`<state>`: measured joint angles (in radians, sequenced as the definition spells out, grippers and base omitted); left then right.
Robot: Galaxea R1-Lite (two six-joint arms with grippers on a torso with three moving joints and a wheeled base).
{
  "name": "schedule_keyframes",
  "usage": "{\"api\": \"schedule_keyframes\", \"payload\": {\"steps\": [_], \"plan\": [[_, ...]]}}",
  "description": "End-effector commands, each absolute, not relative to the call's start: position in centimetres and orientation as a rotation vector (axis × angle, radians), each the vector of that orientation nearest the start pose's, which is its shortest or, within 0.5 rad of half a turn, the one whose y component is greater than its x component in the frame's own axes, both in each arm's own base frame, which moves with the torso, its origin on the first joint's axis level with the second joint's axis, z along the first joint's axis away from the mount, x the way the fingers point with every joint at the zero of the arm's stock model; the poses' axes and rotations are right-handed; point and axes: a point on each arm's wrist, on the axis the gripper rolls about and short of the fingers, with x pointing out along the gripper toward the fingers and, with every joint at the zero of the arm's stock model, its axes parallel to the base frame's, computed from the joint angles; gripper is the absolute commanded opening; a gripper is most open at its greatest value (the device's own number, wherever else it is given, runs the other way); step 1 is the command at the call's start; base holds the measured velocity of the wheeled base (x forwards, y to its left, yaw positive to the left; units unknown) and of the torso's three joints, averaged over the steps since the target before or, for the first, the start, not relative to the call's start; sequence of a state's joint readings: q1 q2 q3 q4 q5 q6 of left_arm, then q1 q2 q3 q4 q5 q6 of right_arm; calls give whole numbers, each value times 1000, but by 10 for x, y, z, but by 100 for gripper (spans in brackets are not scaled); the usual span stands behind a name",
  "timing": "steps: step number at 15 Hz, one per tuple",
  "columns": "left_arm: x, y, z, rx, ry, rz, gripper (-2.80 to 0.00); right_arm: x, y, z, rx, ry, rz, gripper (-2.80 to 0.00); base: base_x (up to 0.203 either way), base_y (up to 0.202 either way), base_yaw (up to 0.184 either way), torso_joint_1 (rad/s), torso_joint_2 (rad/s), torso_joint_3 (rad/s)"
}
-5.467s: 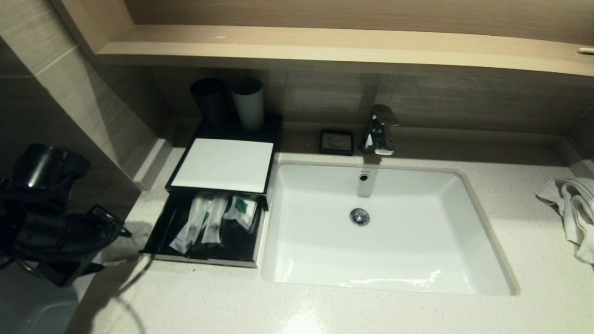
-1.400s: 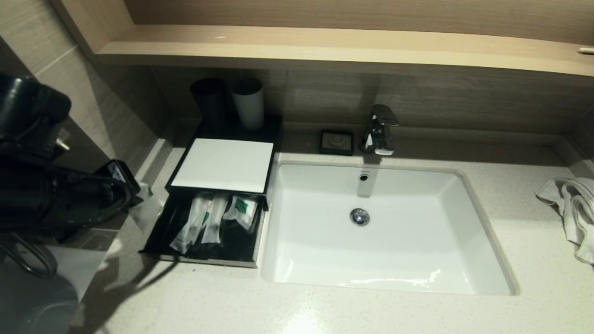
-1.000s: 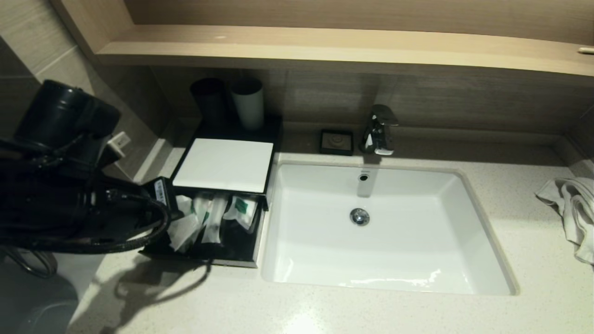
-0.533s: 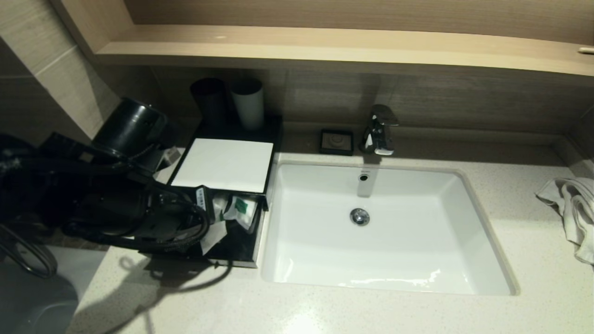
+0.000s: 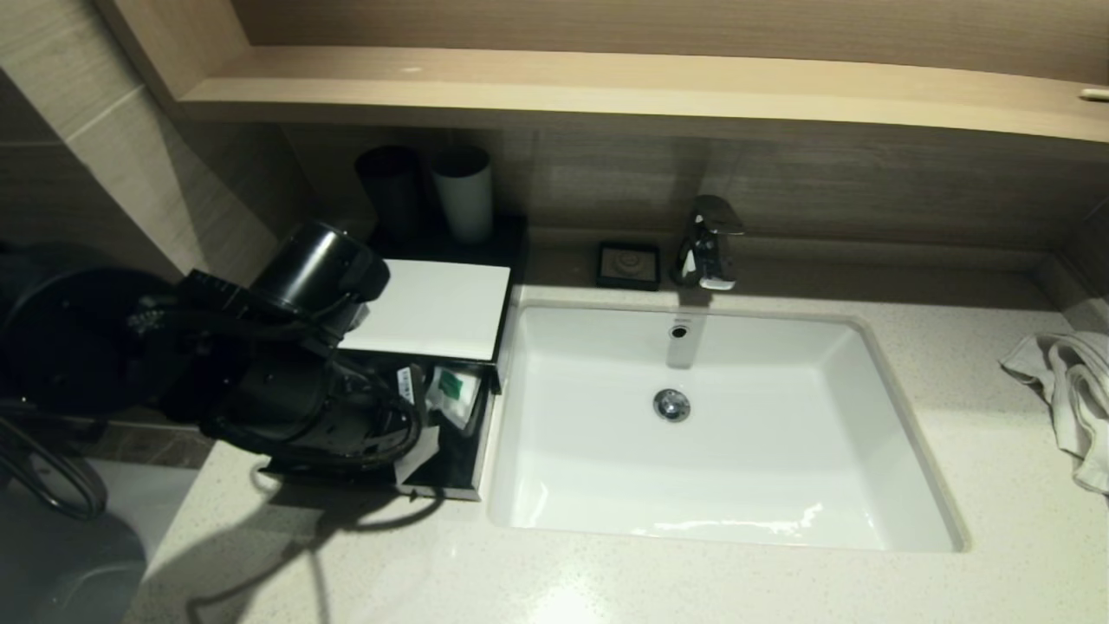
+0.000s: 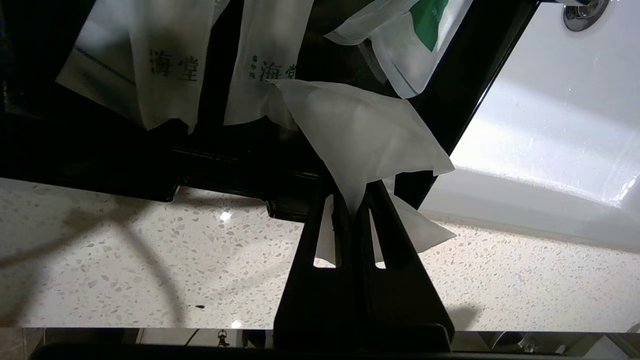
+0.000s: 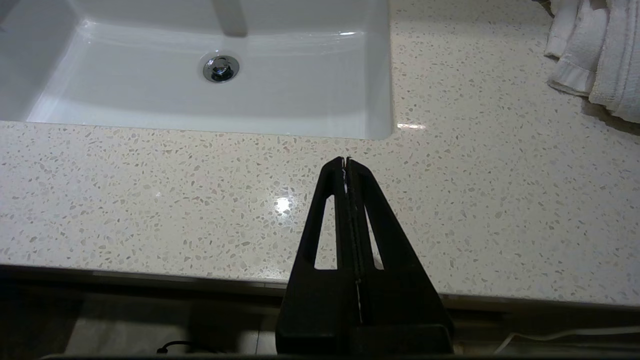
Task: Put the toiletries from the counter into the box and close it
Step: Place the bathroom toiletry into the drawer
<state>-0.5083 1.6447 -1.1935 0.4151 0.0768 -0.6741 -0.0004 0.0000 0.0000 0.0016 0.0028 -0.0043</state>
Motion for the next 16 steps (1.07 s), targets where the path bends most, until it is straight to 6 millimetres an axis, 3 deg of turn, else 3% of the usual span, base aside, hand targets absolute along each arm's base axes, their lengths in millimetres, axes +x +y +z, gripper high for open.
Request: {"api": "schedule_keyframes", "payload": {"steps": [1,7,16], "plan": [[250,-138,207,-375,944,-94,-280,-23,0,75,-5,2,2,-280,0,0,0,0,0,0],[260,-144,190,-411,979,-5,-280,-23,0,75,-5,2,2,-280,0,0,0,0,0,0],[266,-162,185,-478,921,66,-280,-23,0,75,-5,2,3,-280,0,0,0,0,0,0]]}}
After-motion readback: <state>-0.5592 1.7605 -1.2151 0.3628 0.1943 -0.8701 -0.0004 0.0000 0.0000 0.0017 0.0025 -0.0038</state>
